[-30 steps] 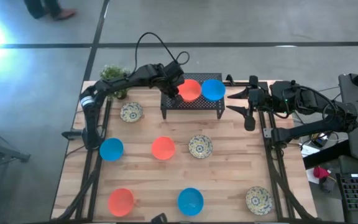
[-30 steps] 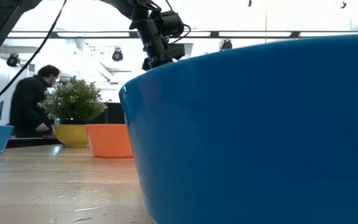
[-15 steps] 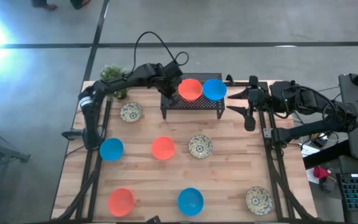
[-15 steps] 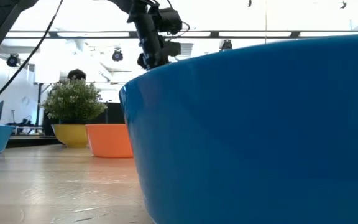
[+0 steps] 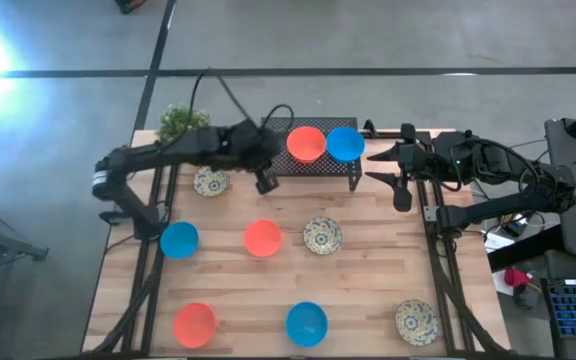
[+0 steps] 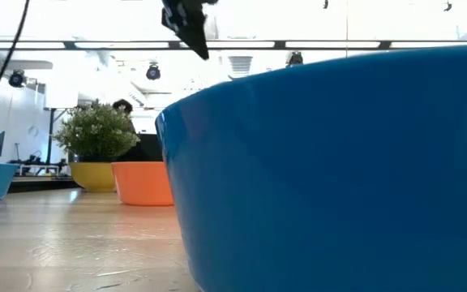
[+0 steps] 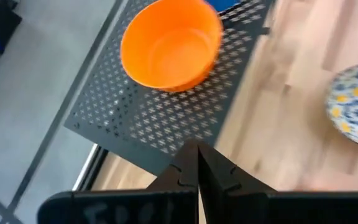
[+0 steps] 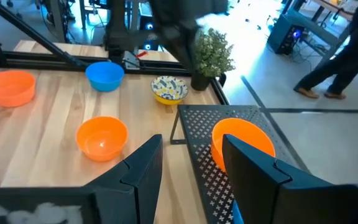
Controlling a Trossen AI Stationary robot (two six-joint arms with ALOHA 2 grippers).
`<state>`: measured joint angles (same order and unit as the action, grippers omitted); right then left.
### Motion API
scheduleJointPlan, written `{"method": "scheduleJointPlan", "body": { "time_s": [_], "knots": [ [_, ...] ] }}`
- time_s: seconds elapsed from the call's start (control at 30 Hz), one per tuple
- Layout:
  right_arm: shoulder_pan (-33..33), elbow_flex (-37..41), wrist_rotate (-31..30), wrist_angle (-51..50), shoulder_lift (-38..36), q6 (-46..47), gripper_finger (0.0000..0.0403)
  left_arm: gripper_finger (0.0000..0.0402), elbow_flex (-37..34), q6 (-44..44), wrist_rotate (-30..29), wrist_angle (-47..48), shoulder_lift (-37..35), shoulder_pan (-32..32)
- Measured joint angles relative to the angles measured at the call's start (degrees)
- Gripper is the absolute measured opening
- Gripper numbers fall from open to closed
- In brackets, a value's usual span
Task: Pick & Place Mini bowls
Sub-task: Put the top left yellow patterned bowl on the shelf
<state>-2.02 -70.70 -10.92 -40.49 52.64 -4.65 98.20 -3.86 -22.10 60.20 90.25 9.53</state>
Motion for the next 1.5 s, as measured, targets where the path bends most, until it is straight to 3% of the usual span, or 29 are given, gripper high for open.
{"method": "scheduleJointPlan", "body": {
  "time_s": [0.2, 0.6, 0.87, 1.5],
  "knots": [
    [0.0, 0.0, 0.01, 0.0, 0.0, 0.19, 0.0162, 0.0, -5.71, -8.34, -2.84, 0.39, -7.19, -4.32],
    [0.0, 0.0, 0.03, 0.04, 0.0, 0.13, 0.0162, 0.0, -19.31, -19.51, -3.22, 0.38, -17.99, -5.22],
    [0.0, 0.0, 0.01, 0.06, 0.0, -0.04, 0.0162, 0.0, -19.95, -19.47, -1.31, -0.15, -22.01, -5.19],
    [0.0, 0.0, 0.01, 0.07, 0.0, 0.01, 0.0162, 0.0, -19.95, -17.15, 0.25, -0.2, -22.24, -5.16]
  ]
}}
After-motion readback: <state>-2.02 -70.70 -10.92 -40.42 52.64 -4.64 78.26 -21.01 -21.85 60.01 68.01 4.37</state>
